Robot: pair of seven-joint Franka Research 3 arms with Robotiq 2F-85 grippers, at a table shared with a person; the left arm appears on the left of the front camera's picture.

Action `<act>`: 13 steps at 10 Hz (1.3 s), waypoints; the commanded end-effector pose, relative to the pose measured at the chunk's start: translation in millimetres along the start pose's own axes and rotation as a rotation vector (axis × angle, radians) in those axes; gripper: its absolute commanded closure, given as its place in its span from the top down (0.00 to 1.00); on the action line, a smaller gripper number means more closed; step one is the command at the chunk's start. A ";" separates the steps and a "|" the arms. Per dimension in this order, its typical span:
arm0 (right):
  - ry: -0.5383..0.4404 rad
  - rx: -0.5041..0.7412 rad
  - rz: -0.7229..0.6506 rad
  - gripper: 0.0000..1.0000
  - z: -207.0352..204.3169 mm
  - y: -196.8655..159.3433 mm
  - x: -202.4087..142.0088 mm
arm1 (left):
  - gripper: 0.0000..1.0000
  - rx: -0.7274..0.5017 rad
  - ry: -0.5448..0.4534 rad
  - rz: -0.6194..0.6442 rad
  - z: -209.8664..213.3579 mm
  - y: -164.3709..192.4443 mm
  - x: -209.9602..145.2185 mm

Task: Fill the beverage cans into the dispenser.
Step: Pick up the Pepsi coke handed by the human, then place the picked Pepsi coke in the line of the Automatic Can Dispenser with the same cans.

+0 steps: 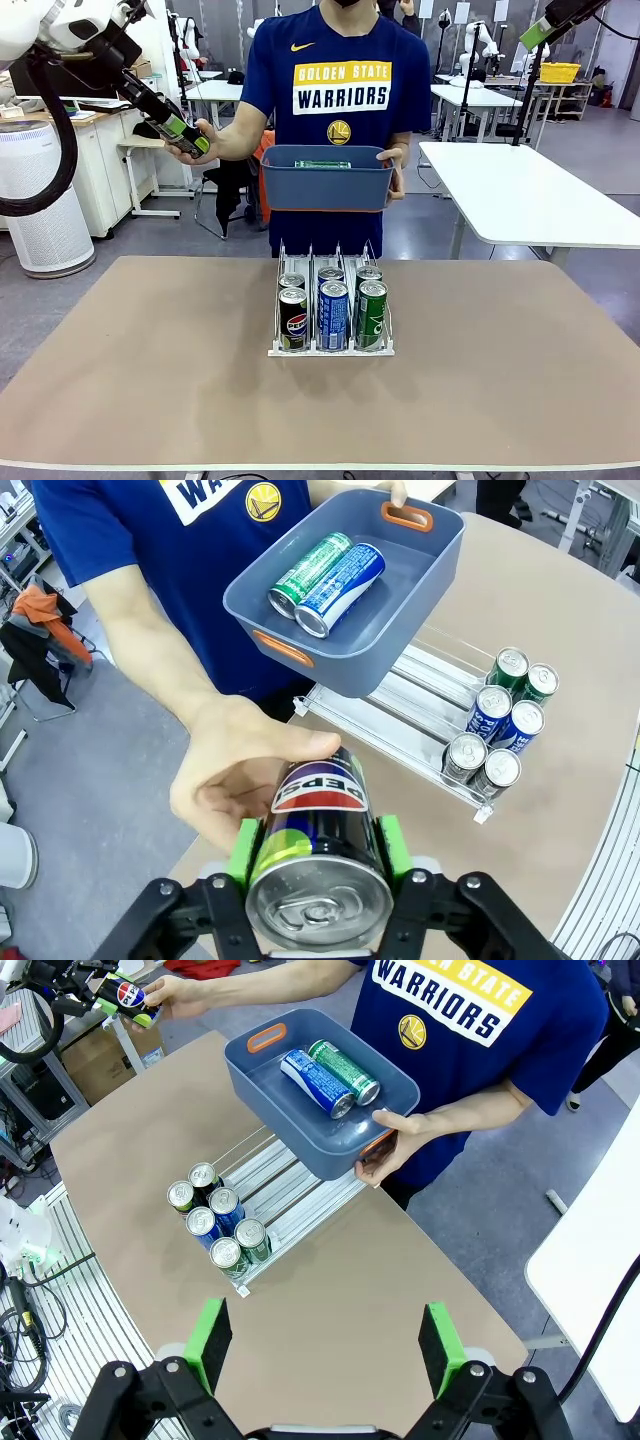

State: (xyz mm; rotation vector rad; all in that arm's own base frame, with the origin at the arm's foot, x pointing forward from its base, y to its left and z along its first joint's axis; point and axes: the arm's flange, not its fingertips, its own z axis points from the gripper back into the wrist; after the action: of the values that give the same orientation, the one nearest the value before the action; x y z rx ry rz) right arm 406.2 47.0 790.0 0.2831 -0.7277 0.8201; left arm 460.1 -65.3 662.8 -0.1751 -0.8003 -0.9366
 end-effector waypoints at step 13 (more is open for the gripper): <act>0.005 0.006 0.002 1.00 -0.6 1.1 -1.5 | 0.48 -0.001 0.000 0.000 0.1 0.0 -0.1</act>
State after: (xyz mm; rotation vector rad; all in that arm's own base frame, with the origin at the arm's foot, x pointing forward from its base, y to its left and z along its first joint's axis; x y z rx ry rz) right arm 406.2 47.0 790.0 0.2831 -0.7277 0.8201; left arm 459.7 -66.6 662.6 -0.1764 -0.7978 -0.9400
